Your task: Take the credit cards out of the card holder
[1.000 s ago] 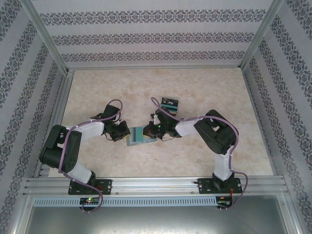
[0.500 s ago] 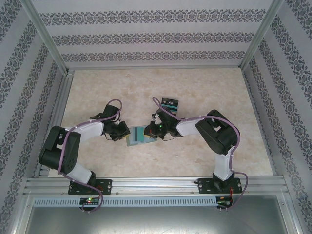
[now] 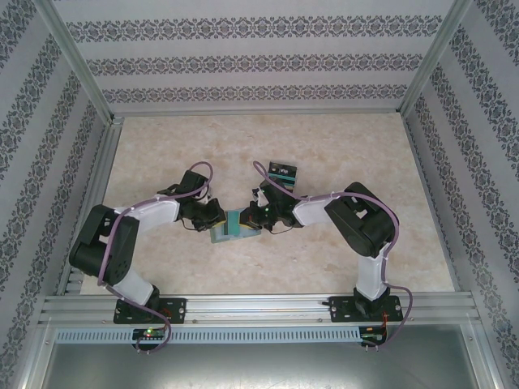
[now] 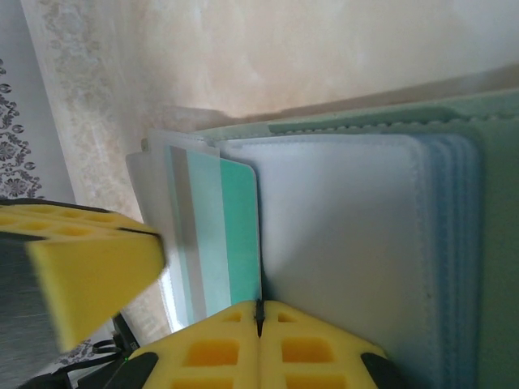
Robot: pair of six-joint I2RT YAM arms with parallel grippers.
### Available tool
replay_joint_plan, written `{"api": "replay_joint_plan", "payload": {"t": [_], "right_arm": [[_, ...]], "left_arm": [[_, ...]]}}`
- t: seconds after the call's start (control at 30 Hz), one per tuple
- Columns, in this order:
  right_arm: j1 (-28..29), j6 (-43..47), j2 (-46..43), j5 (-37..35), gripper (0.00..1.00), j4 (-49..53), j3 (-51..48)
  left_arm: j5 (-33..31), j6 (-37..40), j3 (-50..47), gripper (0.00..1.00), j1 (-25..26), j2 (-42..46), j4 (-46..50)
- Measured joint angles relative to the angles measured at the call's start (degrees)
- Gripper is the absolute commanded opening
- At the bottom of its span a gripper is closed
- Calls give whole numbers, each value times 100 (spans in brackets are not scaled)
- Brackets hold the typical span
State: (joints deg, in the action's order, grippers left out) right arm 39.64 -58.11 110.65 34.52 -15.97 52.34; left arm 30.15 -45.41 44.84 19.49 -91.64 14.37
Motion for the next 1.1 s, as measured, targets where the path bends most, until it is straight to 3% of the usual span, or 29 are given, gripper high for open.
{"api": "replay_joint_plan", "payload": {"t": [0.17, 0.43, 0.6, 0.7, 1.1], "right_arm": [[28, 2, 4, 31, 19, 9, 48], [85, -2, 107, 96, 19, 61, 205], [101, 0, 142, 83, 4, 98, 225], [96, 7, 146, 70, 0, 105, 212], [-245, 245, -173, 164, 0, -35, -269]], "left_arm": [[9, 0, 2, 6, 2, -164, -13], [9, -2, 0, 5, 2, -164, -15], [2, -2, -2, 5, 2, -162, -15], [-4, 0, -2, 5, 2, -157, -13], [-92, 70, -24, 4, 2, -122, 20]]}}
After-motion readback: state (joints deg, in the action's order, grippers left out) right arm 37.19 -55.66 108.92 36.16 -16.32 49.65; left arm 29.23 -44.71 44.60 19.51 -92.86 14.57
